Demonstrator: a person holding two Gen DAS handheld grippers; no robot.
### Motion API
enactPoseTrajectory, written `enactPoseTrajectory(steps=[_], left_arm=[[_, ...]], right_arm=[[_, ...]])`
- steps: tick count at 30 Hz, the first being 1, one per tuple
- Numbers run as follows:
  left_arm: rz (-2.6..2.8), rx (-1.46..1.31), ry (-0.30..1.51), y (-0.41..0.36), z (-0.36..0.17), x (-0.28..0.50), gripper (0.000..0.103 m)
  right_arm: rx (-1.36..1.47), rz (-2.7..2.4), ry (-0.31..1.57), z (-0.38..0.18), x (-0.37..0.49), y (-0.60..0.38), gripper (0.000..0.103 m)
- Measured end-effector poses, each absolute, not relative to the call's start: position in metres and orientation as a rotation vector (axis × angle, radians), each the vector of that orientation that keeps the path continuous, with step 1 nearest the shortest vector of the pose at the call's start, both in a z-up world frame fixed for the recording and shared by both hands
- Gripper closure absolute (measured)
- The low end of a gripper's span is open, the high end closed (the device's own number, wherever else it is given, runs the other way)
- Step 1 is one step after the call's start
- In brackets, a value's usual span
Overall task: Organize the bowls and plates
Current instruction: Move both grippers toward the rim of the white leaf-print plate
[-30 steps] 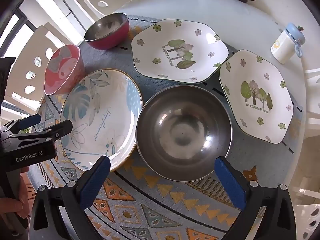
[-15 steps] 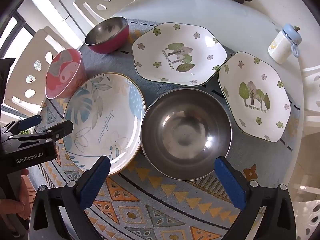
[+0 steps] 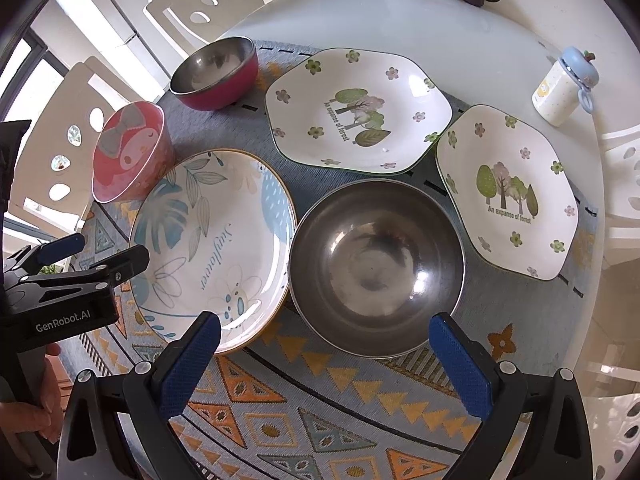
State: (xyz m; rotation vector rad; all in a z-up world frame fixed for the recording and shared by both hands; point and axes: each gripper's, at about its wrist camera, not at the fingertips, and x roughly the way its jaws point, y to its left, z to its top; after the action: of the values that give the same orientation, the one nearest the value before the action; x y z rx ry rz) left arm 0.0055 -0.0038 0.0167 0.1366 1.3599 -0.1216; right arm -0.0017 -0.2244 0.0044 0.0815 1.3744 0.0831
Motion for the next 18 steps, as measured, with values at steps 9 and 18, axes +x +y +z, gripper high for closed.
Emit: enactPoseTrajectory(steps=[9,18], left_arm=[[-0.129,0.132,1.366,-0.0017,0.0148,0.0068,0.001],[-0.13,0.135,1.37,0.0009,0.0133,0.0076,0.001]], right_arm=[[0.078,0.071,1.376,0.0059,-0.0022,-0.2231,0.0],[0.079,0.069,1.384,0.0043,-0.0005,-0.2207,0.0]])
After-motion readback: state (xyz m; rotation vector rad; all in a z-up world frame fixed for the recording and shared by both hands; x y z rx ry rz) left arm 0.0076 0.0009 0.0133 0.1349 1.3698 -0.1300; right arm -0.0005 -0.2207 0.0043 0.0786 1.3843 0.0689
